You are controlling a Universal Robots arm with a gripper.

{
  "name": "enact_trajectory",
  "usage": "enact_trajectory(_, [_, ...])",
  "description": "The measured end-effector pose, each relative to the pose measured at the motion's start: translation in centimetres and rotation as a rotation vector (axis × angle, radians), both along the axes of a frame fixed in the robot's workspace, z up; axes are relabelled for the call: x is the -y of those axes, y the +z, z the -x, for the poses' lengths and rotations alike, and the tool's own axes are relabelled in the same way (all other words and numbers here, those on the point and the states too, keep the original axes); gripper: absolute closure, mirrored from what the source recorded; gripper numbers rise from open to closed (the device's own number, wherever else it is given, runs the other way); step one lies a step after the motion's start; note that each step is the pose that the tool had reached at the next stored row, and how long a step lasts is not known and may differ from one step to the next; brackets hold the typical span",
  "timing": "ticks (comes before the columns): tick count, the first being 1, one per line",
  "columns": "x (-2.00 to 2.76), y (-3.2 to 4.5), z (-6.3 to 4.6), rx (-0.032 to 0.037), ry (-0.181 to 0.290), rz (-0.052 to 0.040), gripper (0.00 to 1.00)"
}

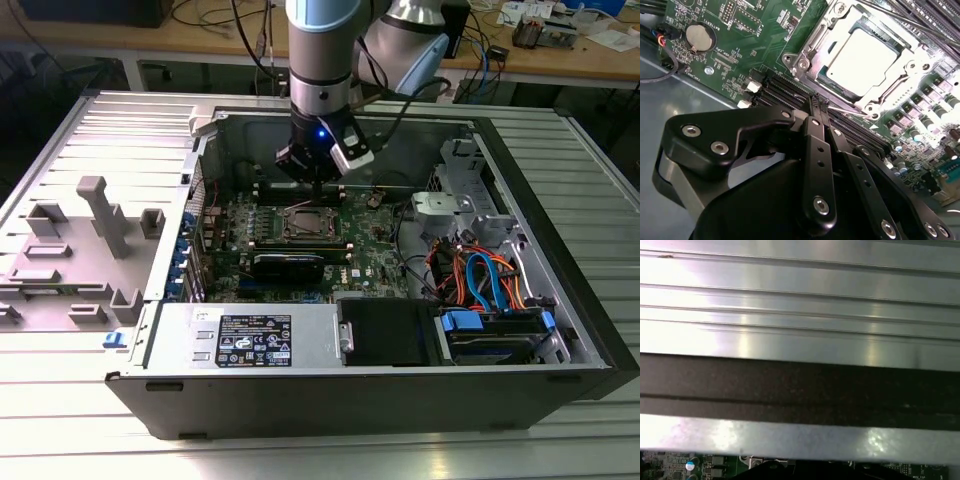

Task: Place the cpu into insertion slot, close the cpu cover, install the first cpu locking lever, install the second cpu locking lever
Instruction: 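Install the first cpu locking lever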

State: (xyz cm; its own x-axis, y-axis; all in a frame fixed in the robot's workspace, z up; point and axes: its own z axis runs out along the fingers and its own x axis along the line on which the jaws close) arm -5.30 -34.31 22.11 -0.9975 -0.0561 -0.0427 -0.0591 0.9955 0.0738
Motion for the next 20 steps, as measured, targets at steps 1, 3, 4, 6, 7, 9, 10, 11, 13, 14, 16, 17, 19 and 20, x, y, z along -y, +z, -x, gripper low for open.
enact_trajectory(1, [0.0, -0.06, 0.0, -0.0001, 0.0, 0.0, 0.89])
enact_trajectory(3, [0.0, -0.21, -0.1, 0.0, -0.001, 0.0, 0.89])
enact_trajectory(4, [0.0, -0.29, -0.1, 0.0, -0.002, 0.0, 0.89])
enact_trajectory(6, [0.0, -0.55, -0.3, -0.0001, -0.002, 0.0001, 0.89])
enact_trajectory(7, [0.0, -0.64, -0.3, -0.0001, -0.003, 0.0, 0.89])
enact_trajectory(9, [0.0, -0.84, -0.4, -0.0001, -0.003, 0.0001, 0.89])
enact_trajectory(10, [0.0, -0.95, -0.4, -0.0001, -0.003, 0.0001, 0.89])
enact_trajectory(11, [0.0, -1.07, -0.5, 0.0, -0.003, 0.0001, 0.89])
enact_trajectory(13, [0.0, -1.2, -0.5, 0.0, -0.004, 0.0, 0.89])
enact_trajectory(14, [0.0, -1.25, -0.5, 0.0, -0.004, 0.0001, 0.89])
enact_trajectory(16, [0.01, -1.29, -0.5, -0.0002, -0.003, 0.0003, 0.89])
enact_trajectory(17, [0.0, -1.3, -0.5, -0.0002, -0.003, 0.0002, 0.89])
enact_trajectory(19, [0.0, -1.35, -0.5, -0.0002, -0.003, -0.0001, 0.89])
enact_trajectory(20, [0.0, -1.4, -0.5, 0.0, -0.003, -0.0001, 0.89])
